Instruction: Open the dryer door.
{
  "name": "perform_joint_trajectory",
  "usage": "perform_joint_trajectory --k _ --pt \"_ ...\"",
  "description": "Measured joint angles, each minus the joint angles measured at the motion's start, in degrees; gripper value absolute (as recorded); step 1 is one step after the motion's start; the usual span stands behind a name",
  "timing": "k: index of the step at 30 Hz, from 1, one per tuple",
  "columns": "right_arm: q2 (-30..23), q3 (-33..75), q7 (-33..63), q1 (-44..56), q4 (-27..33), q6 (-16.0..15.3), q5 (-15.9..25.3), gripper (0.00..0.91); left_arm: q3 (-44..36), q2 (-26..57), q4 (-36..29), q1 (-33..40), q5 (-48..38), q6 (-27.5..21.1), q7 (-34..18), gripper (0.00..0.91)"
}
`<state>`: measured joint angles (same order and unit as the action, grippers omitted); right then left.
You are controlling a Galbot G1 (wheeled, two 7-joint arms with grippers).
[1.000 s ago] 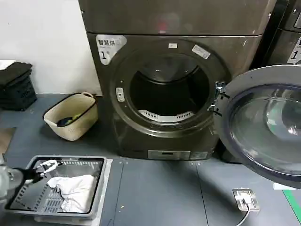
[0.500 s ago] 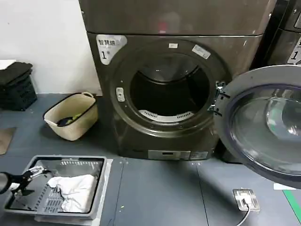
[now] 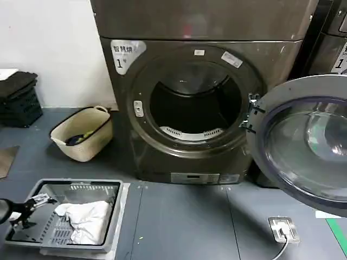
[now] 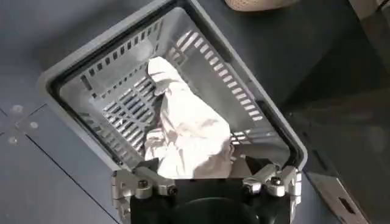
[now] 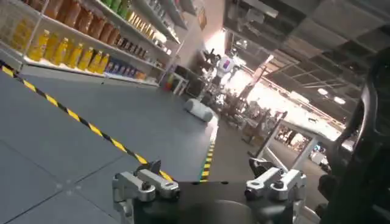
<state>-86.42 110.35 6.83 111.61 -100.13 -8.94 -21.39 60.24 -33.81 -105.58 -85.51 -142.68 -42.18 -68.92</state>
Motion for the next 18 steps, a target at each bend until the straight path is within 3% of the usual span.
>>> perform_joint_trajectory --k 18 --pt "0.16 0.64 1.83 0.2 0.94 -0.84 -0.24 0.907 -0.14 -0.05 0.69 0.37 0.22 -0.01 -0.03 0.907"
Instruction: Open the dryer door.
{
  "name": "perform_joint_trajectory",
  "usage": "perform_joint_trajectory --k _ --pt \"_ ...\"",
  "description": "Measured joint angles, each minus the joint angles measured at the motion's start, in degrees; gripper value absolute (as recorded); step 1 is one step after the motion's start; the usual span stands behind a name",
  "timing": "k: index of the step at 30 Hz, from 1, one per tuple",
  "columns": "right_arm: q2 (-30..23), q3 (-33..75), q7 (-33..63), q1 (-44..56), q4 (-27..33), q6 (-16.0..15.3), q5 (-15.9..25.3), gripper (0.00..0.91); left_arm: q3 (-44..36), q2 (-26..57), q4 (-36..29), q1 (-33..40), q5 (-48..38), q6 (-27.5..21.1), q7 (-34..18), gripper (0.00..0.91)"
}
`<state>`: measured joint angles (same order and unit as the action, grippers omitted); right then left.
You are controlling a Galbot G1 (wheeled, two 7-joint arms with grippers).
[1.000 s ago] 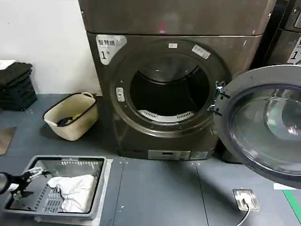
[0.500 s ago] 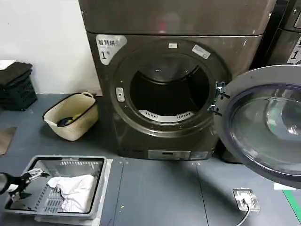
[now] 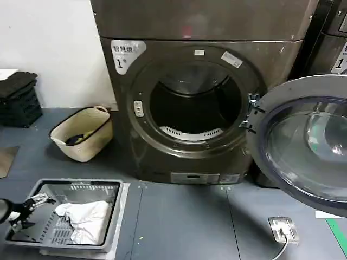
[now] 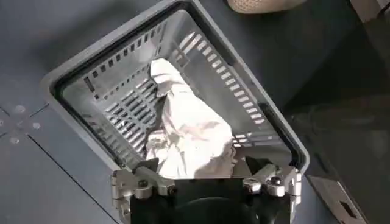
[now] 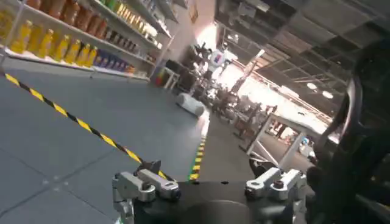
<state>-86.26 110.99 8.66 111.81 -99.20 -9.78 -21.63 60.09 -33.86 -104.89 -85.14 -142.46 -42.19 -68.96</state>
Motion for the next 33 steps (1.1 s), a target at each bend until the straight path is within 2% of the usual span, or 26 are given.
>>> perform_joint_trajectory --k 12,33 --pt "-0.86 0.69 1.85 0.45 2.44 2.84 0.56 0.907 -0.17 -0.07 -0.13 0.17 0.1 0.0 0.17 0.907" --pt "-0.99 0.44 2.45 -0.47 3.48 3.39 0.48 0.907 -0.14 -0.21 -0.53 -0.32 0.82 0.0 0.45 0.907"
